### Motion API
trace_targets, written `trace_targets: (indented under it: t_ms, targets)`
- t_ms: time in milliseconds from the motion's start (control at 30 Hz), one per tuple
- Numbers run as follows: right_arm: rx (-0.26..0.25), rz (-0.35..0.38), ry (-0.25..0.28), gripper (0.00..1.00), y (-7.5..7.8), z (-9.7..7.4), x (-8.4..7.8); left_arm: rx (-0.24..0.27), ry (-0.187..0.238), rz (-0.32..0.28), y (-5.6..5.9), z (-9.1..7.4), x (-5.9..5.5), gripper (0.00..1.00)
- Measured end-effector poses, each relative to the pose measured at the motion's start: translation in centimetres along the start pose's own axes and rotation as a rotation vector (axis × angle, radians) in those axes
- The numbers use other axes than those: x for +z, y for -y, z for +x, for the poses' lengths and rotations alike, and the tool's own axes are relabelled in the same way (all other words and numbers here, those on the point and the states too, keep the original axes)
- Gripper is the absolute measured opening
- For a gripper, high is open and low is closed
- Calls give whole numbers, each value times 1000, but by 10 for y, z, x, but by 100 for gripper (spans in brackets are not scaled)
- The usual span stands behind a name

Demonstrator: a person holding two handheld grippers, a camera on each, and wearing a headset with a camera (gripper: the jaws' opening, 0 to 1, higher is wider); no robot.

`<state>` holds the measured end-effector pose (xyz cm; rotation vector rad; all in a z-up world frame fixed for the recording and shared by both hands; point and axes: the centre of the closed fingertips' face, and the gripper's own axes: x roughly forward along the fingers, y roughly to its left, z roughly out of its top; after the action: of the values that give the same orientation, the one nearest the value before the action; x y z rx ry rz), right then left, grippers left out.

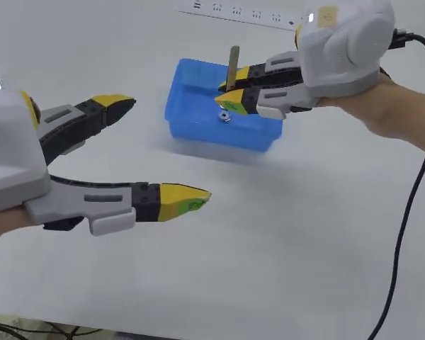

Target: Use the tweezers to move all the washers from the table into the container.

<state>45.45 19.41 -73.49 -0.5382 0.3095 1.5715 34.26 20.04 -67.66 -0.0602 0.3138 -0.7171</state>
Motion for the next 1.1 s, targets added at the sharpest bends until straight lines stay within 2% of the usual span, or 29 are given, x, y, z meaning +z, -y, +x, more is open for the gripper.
trace_targets:
  t_ms: [133,300,433,567,1100]
  targets:
    - [-7,25,-13,10,7,7,-13,6,-3,-1,-3,-2,2,100]
    - [-13,47,-10,10,5,7,-16,15,12,-17,-5,-4,4,100]
    - [-9,53,-15,10,3,10,-20,15,-2,-16,-3,-2,0,100]
    - [-11,58,-24,10,3,10,-24,12,2,-20,-1,-1,1,100]
    - [-29,91,-5,11,1,8,-20,28,3,-28,-3,-6,3,100]
